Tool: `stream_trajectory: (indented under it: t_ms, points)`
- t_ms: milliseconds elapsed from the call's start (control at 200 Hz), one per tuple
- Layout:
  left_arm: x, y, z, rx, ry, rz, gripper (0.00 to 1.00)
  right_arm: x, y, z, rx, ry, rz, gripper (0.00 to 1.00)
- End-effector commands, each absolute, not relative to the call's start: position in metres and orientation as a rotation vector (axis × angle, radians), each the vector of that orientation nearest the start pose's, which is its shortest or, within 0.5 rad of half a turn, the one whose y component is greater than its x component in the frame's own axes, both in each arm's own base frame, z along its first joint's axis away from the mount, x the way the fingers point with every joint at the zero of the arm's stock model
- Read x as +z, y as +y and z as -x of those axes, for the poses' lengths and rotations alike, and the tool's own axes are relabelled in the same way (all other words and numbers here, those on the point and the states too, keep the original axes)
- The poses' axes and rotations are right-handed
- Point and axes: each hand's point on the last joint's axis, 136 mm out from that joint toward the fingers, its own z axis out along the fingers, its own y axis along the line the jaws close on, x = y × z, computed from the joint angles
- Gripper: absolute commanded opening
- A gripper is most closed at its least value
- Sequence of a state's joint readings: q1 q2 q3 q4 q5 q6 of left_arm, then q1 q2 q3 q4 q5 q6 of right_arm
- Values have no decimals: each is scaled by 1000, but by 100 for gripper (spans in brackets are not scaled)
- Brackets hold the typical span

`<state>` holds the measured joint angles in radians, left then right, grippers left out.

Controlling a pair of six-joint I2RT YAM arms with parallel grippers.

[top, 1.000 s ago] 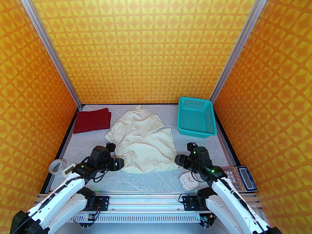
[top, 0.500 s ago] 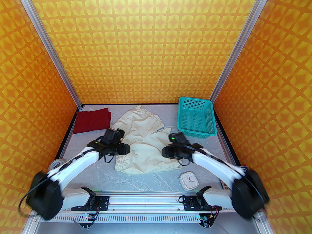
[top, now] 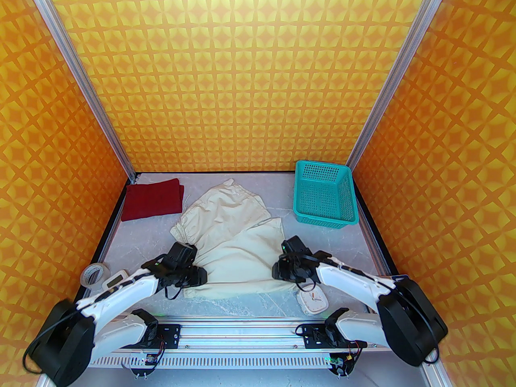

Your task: Fold and stack the mixed laundry pile

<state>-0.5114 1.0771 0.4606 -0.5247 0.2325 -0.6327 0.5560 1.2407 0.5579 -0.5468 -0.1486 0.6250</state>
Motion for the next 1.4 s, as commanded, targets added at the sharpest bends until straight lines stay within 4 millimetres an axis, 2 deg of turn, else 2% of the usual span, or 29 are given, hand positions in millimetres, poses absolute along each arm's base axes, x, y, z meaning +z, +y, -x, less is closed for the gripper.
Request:
stream_trajectory:
  t_ms: [0, 120, 185, 245, 310, 410, 570, 735, 815, 900, 1000, 1090, 1185, 1305, 1395]
  points:
    - [48, -131, -180, -502, 2840, 126, 48, 48, 141, -194, 380, 2887, -87, 48]
    - [90, -145, -209, -527, 2758, 33, 53, 93, 152, -231, 367, 2764, -26, 50]
    - [108, -155, -227, -544, 2703, -20, 52, 108, 160, -256, 338, 2708, 28, 52]
    - [109, -165, -245, -538, 2691, -61, 50, 115, 163, -281, 263, 2668, 73, 52]
    - [112, -173, -267, -537, 2665, -88, 49, 112, 167, -310, 213, 2642, 105, 52]
    - [100, -184, -292, -531, 2675, -93, 46, 97, 168, -351, 197, 2647, 97, 49]
    - [75, -191, -307, -540, 2694, -57, 44, 73, 174, -398, 217, 2648, 108, 46]
    - [52, -184, -299, -528, 2736, -22, 44, 39, 172, -419, 122, 2696, 144, 44]
    - [49, -177, -294, -520, 2746, -2, 44, 31, 168, -425, 84, 2712, 149, 43]
    - [58, -170, -294, -522, 2729, -3, 46, 39, 164, -430, 55, 2703, 150, 44]
    - [76, -161, -304, -521, 2689, 14, 47, 70, 164, -439, 51, 2645, 137, 43]
    - [85, -152, -319, -521, 2657, 36, 47, 97, 177, -449, 136, 2577, 141, 43]
    - [87, -141, -341, -505, 2642, 68, 46, 108, 200, -461, 212, 2534, 199, 42]
    - [89, -118, -383, -503, 2573, 194, 42, 98, 225, -478, 249, 2543, 273, 40]
    - [93, -105, -415, -505, 2515, 255, 41, 82, 242, -493, 292, 2564, 293, 38]
